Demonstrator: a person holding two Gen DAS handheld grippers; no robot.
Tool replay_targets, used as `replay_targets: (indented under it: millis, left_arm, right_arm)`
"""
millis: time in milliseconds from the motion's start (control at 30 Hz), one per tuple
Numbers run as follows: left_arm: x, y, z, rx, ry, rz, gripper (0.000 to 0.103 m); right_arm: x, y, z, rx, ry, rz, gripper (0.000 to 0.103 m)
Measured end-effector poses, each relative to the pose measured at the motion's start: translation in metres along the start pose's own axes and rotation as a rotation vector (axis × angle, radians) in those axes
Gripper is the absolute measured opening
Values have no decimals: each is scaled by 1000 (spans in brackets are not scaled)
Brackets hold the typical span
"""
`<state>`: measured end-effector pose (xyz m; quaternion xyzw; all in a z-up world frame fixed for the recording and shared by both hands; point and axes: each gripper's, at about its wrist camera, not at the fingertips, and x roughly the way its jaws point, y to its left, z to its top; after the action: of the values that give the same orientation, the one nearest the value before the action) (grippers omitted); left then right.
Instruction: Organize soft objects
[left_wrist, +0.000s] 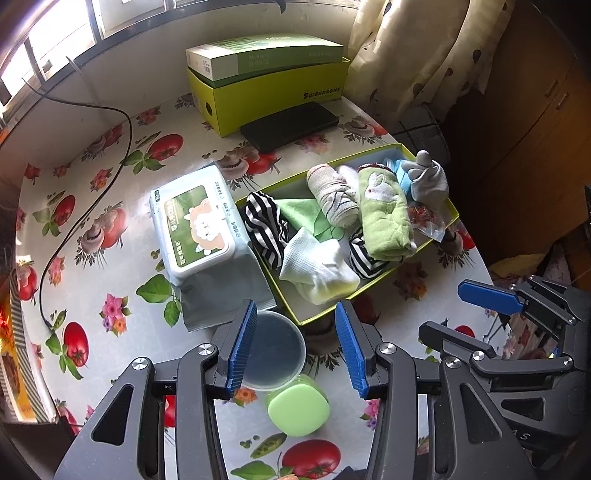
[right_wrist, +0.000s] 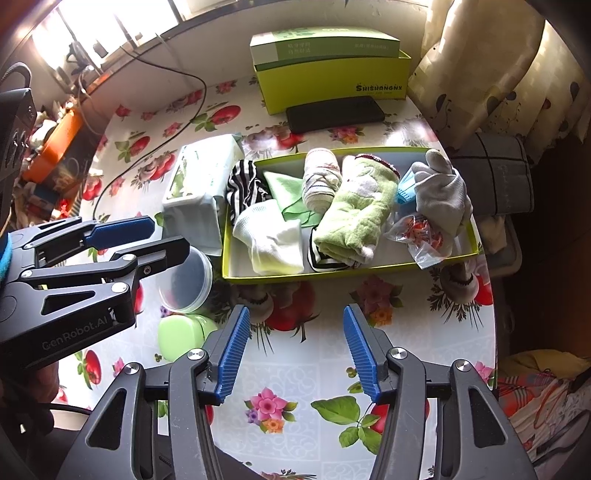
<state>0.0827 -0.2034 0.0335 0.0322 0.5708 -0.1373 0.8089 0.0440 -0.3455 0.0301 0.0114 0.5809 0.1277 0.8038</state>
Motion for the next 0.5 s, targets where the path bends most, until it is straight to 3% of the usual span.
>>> replay_targets:
  millis: [500]
  left_arm:
    - [2,-1,1,-2,1,8,46]
  right_arm:
    - [1,-1,0,1,1,0,54]
